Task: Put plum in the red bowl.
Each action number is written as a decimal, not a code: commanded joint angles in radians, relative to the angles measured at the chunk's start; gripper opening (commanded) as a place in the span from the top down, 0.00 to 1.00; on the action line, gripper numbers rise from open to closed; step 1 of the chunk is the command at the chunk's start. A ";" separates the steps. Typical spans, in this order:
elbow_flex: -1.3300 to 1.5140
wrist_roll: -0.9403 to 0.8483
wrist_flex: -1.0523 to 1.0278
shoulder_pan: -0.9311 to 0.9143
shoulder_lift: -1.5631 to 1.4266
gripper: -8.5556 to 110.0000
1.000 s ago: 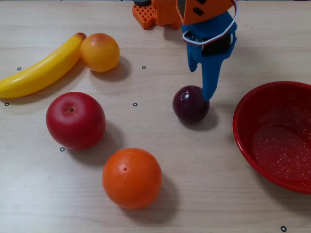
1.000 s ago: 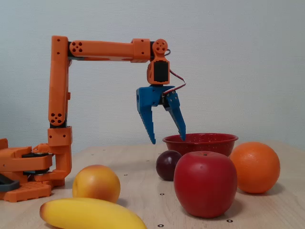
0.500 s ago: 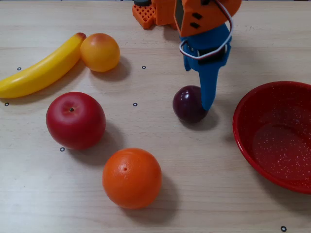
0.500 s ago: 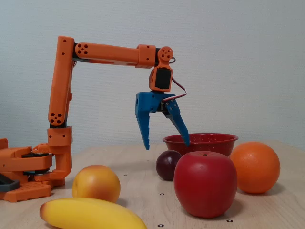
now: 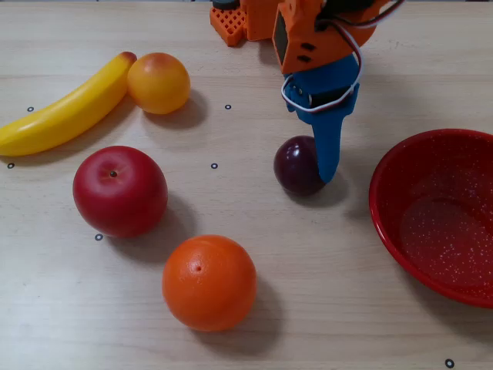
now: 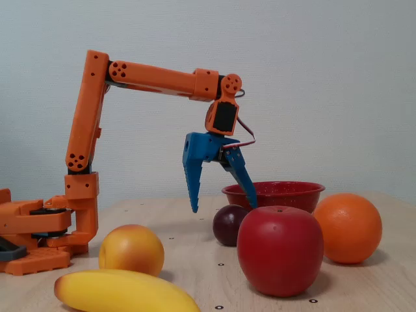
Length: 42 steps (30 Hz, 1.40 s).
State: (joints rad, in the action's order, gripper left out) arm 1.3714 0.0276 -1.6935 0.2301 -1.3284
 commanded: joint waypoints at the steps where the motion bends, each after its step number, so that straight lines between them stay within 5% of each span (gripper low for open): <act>1: -0.049 -0.029 0.023 -0.048 -0.040 0.54; 42: -0.043 -0.052 0.178 -0.055 0.081 0.54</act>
State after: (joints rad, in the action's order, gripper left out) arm 1.3729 0.0077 -1.5355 0.1795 -1.2118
